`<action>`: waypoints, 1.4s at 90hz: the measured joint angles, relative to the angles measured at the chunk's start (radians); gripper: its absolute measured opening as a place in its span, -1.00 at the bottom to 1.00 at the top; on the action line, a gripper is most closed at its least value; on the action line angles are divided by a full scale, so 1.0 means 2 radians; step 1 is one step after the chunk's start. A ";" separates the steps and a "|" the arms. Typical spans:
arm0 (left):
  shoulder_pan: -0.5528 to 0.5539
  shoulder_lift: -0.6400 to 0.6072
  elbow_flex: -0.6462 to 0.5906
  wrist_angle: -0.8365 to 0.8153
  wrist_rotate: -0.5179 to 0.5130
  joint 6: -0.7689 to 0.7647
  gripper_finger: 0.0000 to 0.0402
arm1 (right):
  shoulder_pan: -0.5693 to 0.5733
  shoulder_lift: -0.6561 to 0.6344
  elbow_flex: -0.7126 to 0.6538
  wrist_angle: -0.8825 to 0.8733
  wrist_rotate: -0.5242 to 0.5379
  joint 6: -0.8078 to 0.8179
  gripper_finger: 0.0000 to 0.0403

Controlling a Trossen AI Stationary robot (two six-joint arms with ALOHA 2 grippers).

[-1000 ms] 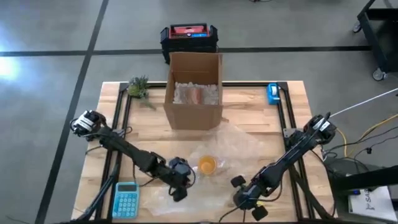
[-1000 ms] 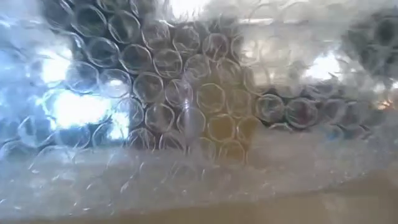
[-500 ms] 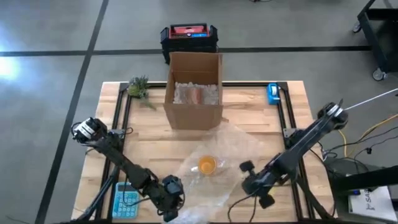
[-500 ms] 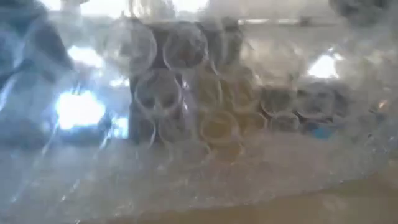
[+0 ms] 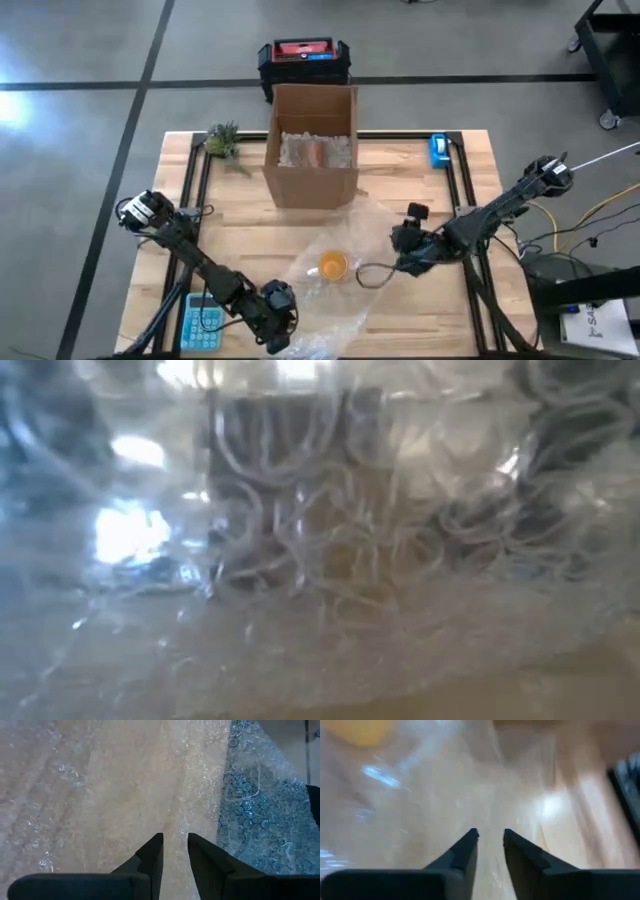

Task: Wrap mug
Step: Wrap the yellow mug with bubble wrap

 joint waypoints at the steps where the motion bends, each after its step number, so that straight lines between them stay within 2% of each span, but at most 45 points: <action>1: 0.000 0.000 0.000 0.000 0.000 0.000 -0.63 | -0.004 0.000 -0.003 0.000 -0.003 0.000 -0.40; 13: 0.005 -0.003 0.000 0.000 0.000 0.001 -0.63 | -0.058 0.000 -0.039 0.018 -0.038 -0.004 -0.11; 27: 0.009 -0.010 0.000 -0.002 -0.012 -0.005 -0.63 | -0.105 0.000 -0.069 0.061 -0.076 -0.046 0.09; 36: 0.012 -0.022 0.000 -0.010 -0.043 0.001 -0.63 | -0.127 0.000 -0.086 0.115 -0.122 -0.076 0.16; 44: 0.015 -0.032 0.000 -0.025 -0.087 0.011 -0.63 | -0.138 0.000 -0.102 0.162 -0.139 -0.085 0.20; 57: 0.023 -0.040 0.000 -0.035 -0.172 0.043 -0.62 | -0.139 0.000 -0.117 0.205 -0.141 -0.087 0.24; 67: 0.037 -0.039 0.000 -0.039 -0.210 0.068 -0.62 | -0.139 0.000 -0.121 0.204 -0.143 -0.087 0.24; 80: 0.060 -0.031 0.000 -0.044 -0.201 0.099 -0.49 | -0.139 0.000 -0.124 0.204 -0.143 -0.086 0.20; 109: 0.083 -0.025 -0.001 -0.061 -0.194 0.136 0.08 | -0.139 0.000 -0.125 0.204 -0.143 -0.086 0.10; 126: 0.089 -0.022 -0.001 -0.061 -0.192 0.144 0.13 | -0.139 0.000 -0.125 0.215 -0.143 -0.090 0.08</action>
